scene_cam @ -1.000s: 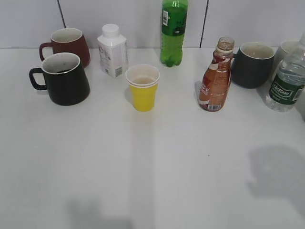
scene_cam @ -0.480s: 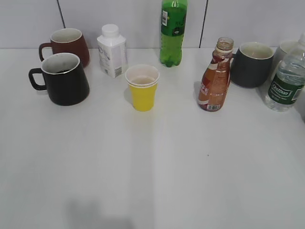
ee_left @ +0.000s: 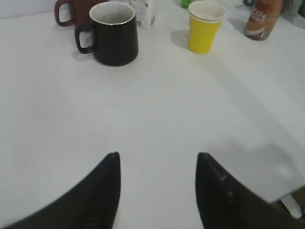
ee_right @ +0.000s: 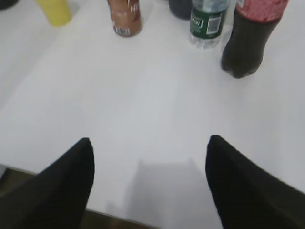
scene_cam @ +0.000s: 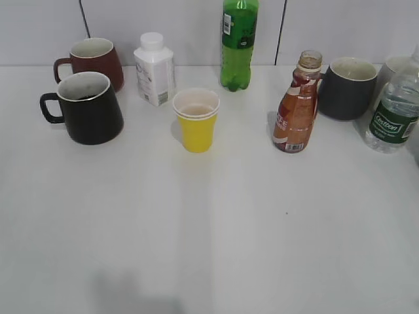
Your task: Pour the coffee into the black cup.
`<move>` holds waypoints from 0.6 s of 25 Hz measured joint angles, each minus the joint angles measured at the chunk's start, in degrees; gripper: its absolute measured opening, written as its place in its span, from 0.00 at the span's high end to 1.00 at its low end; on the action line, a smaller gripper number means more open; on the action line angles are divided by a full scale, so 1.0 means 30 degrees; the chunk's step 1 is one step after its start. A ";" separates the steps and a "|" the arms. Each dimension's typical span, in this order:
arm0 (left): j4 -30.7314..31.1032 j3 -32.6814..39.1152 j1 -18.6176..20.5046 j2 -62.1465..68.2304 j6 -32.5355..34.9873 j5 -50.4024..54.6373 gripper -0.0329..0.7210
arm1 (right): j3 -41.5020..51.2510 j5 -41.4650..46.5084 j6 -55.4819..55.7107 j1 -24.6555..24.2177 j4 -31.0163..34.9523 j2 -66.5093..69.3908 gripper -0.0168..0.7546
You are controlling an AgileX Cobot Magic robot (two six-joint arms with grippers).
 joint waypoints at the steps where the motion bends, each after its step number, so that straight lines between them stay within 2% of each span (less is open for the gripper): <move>1: -0.0008 0.0076 0.0000 0.0000 0.0000 -0.0106 0.44 | 0.0235 -0.0542 0.0000 0.0000 0.0000 0.0000 0.24; 15: -0.0008 0.0136 0.0000 0.0000 0.0044 -0.0264 0.47 | 0.0400 -0.1175 0.0000 0.0000 0.0049 -0.0016 0.24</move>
